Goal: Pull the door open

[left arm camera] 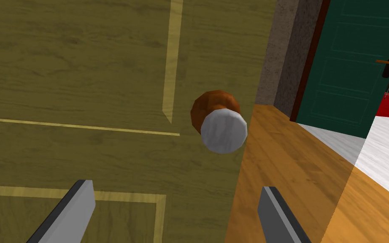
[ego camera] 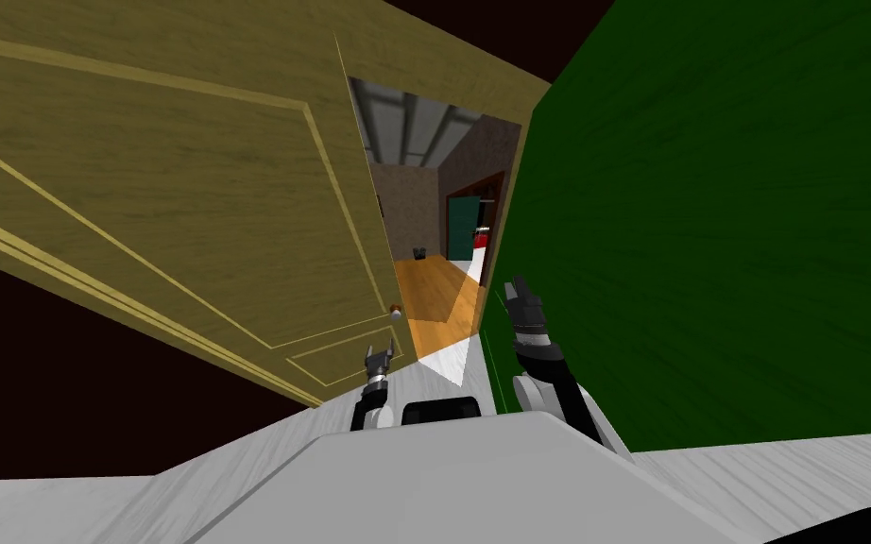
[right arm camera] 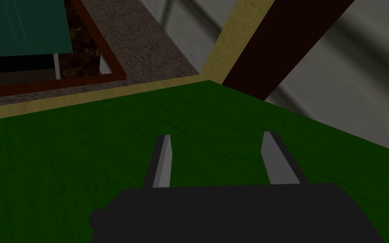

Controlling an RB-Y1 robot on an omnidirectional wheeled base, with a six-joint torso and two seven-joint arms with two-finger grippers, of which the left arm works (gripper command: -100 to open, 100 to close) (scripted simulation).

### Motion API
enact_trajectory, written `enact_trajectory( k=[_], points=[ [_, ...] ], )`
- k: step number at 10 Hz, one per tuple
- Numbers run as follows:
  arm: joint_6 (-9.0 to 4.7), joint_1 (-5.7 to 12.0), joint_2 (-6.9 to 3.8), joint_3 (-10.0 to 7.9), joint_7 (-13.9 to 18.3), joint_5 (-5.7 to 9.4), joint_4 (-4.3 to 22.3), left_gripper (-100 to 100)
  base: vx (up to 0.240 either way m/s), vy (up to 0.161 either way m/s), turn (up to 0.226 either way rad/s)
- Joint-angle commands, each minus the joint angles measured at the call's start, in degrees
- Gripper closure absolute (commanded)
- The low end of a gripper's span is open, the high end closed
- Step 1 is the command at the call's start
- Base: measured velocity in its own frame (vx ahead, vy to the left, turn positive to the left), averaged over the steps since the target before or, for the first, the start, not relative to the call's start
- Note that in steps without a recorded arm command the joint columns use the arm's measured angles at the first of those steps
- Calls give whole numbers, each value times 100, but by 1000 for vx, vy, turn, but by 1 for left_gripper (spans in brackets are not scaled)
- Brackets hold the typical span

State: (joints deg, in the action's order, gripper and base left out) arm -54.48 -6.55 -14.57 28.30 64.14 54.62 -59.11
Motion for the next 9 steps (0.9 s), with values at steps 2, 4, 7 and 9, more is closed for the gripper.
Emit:
enact_trajectory(
  k=[2, 4, 7, 9],
  points=[
    [107, 18, -30, -39, -201, 157, 34, -100, 189, -31, -20],
    [134, 28, -36, -58, -294, 245, 81, -100, 212, 1, -12],
    [156, 34, -39, -78, -391, 336, 125, -100, 219, -12, -12],
    [167, 36, -40, -91, -454, 395, 152, -100, 211, -29, 9]
  ],
)
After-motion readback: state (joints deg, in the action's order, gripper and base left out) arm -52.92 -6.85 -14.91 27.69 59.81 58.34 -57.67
